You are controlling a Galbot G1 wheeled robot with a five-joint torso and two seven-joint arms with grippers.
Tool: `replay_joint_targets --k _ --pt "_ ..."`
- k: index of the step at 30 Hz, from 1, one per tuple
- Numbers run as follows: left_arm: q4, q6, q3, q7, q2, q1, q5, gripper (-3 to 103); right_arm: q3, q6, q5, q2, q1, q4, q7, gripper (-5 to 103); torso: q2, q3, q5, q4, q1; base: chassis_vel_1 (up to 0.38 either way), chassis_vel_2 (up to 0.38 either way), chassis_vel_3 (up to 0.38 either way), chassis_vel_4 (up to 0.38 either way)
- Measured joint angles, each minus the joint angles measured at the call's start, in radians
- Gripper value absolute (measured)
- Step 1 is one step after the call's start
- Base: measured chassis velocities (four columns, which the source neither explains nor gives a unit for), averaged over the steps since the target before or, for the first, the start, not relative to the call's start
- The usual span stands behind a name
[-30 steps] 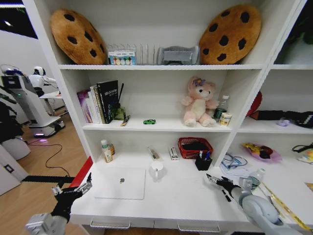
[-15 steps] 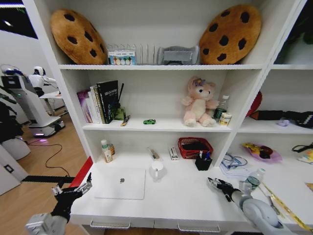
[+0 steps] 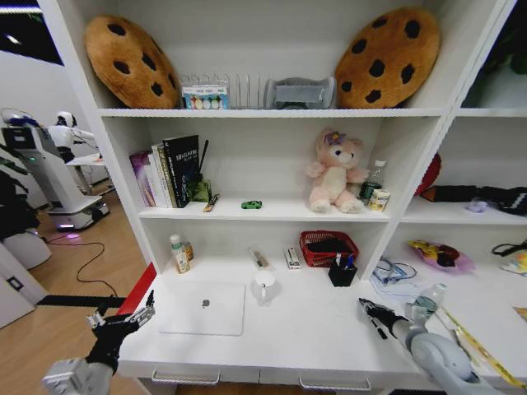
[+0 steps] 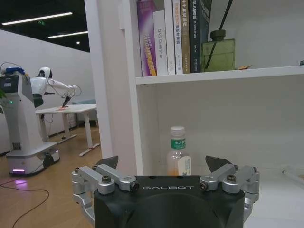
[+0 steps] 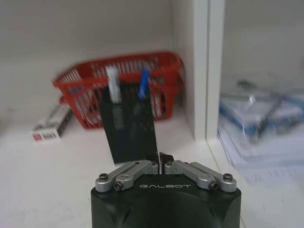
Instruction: Organize the objects on the table.
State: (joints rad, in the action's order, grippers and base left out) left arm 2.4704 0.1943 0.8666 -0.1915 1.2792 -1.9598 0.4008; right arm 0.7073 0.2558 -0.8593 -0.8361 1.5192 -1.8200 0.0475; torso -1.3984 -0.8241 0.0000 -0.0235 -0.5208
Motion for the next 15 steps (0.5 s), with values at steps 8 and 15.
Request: replay_joint_targets --k 8,15 --pt "0.0 0.0 0.0 0.0 0.0 0.0 0.0 100 -0.065 -0.213 0.101 -0.006 -0.137 -0.06 -0.035 0 0.0 0.0 -0.0002 0.0007 0.0 0.0 0.0 0.0 0.0" --pt "0.0 0.0 0.0 0.0 0.0 0.0 0.0 100 -0.052 -0.225 0.082 0.0 -0.121 -0.068 -0.021 0 0.0 0.0 -0.0001 0.0004 0.0 0.0 0.0 0.0 0.0"
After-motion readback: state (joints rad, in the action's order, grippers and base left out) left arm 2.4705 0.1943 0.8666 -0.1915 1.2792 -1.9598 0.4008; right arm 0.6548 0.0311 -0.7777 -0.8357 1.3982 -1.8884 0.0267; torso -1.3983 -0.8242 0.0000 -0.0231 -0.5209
